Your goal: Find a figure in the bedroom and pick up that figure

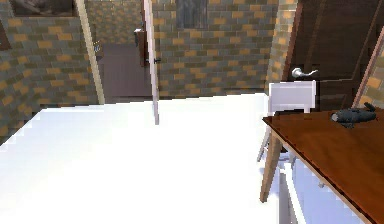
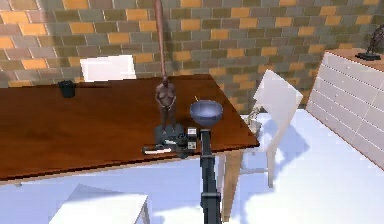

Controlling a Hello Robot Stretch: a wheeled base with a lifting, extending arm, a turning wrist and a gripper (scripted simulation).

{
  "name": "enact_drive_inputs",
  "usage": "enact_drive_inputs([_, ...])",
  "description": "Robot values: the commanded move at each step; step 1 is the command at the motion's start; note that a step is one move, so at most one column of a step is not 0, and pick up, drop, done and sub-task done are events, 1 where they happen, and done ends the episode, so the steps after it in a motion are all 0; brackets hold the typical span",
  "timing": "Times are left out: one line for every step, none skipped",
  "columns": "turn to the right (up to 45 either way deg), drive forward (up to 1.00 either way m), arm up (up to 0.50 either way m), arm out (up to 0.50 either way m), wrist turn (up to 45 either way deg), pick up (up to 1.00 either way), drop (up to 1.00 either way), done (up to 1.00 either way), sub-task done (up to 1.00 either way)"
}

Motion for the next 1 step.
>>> enact_drive_inputs([0.0,0.0,0.0,0.0,0.0,1.0,0.0,0.0,0.0])
